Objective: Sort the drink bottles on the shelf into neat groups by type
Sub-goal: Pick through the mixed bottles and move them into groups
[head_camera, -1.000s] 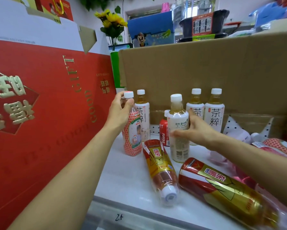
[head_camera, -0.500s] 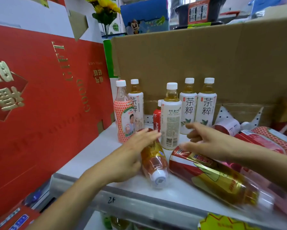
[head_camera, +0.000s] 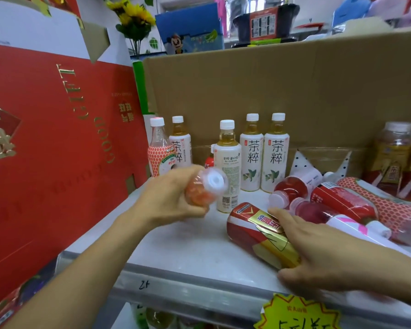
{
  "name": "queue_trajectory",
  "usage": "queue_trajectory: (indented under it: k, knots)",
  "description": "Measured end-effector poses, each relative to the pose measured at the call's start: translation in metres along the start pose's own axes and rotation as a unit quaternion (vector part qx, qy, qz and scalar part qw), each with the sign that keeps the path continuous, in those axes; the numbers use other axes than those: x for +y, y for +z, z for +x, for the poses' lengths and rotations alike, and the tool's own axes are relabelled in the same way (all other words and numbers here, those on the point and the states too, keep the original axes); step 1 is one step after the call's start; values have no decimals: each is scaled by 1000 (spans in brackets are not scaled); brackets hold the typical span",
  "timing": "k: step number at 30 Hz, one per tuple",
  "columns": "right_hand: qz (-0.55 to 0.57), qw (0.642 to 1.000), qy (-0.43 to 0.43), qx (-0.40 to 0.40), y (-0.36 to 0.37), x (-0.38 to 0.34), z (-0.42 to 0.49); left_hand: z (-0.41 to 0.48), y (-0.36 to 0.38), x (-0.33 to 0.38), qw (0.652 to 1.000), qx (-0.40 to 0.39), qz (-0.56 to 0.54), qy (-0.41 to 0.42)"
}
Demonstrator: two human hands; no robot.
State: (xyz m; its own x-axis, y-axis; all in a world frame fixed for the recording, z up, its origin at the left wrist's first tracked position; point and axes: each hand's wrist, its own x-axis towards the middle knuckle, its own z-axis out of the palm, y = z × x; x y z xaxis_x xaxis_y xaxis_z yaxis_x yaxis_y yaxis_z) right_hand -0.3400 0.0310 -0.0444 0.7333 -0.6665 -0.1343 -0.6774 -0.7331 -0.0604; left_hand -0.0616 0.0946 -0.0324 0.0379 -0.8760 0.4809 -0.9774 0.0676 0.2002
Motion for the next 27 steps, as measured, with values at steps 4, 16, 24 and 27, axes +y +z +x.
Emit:
queue_trajectory:
  k: [4,16,24,27]
  knots:
    - [6,1000,1,4,-4,-1,5,1,1,-7,978,86,-83,-168]
    - [-40,999,-13,-25,-109,-29,47,-21,17,38,963,195,-175,-66]
    - [108,986,-93,83,-126,-28,73,5,59,65,946,35,-294,-130]
    - [268,951,-90,124,-115,0,76,4,68,56,920,81,-341,-173]
